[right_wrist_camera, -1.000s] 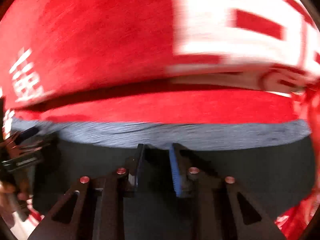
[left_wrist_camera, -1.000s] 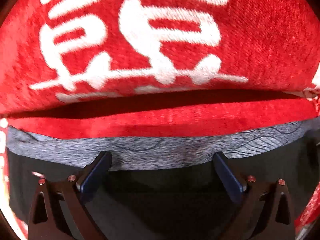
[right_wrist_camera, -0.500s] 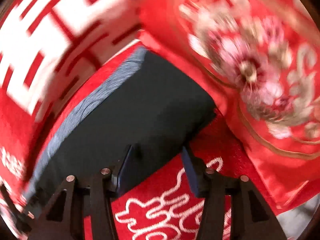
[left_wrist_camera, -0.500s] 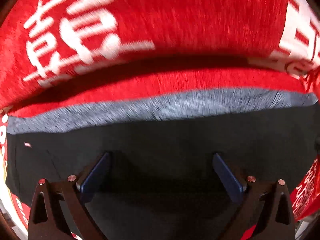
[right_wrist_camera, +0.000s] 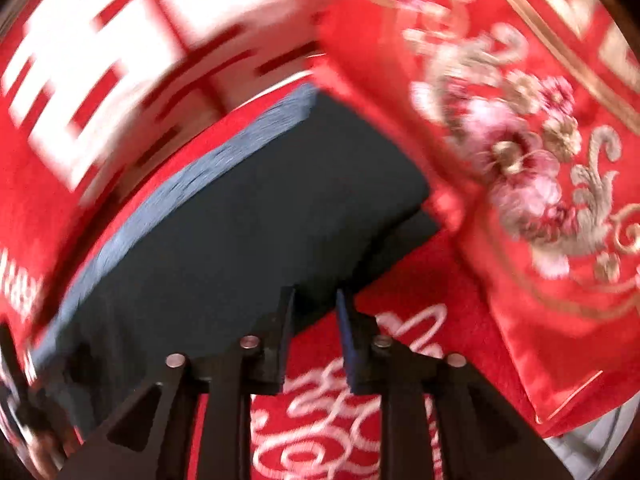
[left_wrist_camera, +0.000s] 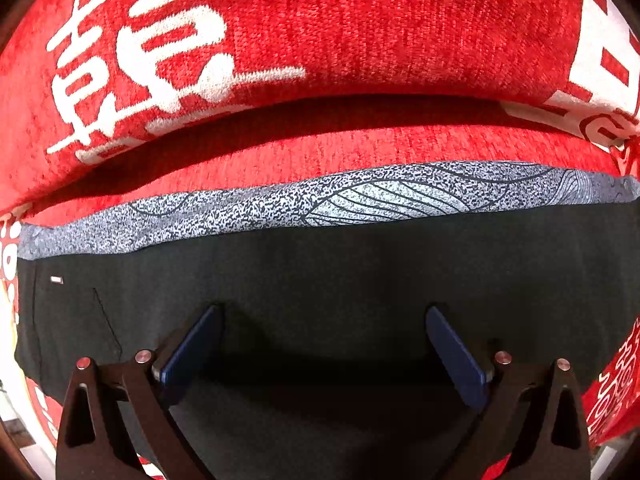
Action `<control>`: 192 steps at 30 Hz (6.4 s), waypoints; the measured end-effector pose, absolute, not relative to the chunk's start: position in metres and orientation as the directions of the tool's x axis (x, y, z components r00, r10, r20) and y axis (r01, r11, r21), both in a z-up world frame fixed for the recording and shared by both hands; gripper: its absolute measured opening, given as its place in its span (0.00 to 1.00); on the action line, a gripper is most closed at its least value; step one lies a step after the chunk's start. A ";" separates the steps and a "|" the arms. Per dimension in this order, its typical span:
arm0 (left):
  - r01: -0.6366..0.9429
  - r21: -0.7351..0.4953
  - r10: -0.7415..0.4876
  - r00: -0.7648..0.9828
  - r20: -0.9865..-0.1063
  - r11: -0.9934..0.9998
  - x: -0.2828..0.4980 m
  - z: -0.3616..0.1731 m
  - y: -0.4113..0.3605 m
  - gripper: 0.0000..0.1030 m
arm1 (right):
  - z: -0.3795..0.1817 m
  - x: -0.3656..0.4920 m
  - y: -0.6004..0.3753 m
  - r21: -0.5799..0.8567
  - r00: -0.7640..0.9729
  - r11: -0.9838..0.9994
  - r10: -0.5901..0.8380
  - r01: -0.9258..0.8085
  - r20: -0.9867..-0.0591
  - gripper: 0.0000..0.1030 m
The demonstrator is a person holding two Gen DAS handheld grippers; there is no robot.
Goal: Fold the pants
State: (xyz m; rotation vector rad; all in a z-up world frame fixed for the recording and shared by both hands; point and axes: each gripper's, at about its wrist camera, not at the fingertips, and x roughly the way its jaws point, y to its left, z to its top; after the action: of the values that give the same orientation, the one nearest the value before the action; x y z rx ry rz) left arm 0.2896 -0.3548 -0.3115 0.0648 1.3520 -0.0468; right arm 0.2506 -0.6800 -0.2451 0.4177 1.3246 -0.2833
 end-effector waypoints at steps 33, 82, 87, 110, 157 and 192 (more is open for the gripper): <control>0.125 0.050 0.030 0.158 -0.987 0.991 0.236 -0.303 -0.354 1.00 | -0.273 0.273 -0.524 0.195 0.163 0.978 0.181 0.075 -0.970 0.49; 0.199 0.143 0.104 0.196 -0.975 0.969 0.244 -0.281 -0.404 1.00 | -0.269 0.268 -0.541 0.276 0.192 0.957 0.256 0.084 -0.947 0.52; 0.231 0.140 0.091 0.211 -0.973 0.963 0.245 -0.273 -0.430 1.00 | -0.267 0.265 -0.553 0.280 0.198 0.954 0.255 0.110 -0.947 0.53; 0.319 0.028 -0.035 0.191 -0.981 0.947 0.254 -0.265 -0.558 1.00 | -0.243 0.243 -0.653 0.324 0.374 0.878 0.186 0.353 -0.909 0.53; 0.283 -0.057 -0.111 0.180 -0.977 0.957 0.255 -0.287 -0.565 1.00 | -0.311 0.195 -0.725 0.693 0.561 0.451 0.407 0.563 -0.721 0.33; 0.316 -0.214 -0.312 0.301 -0.901 0.924 0.242 -0.245 -0.457 0.88 | -0.166 0.270 -0.576 0.402 0.540 0.912 0.297 0.085 -0.788 0.14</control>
State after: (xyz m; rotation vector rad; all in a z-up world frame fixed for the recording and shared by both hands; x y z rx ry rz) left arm 0.2418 -0.4567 -0.2449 0.0038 1.1951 -0.4161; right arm 0.2698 -0.5761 -0.1658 0.4225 1.0005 0.1302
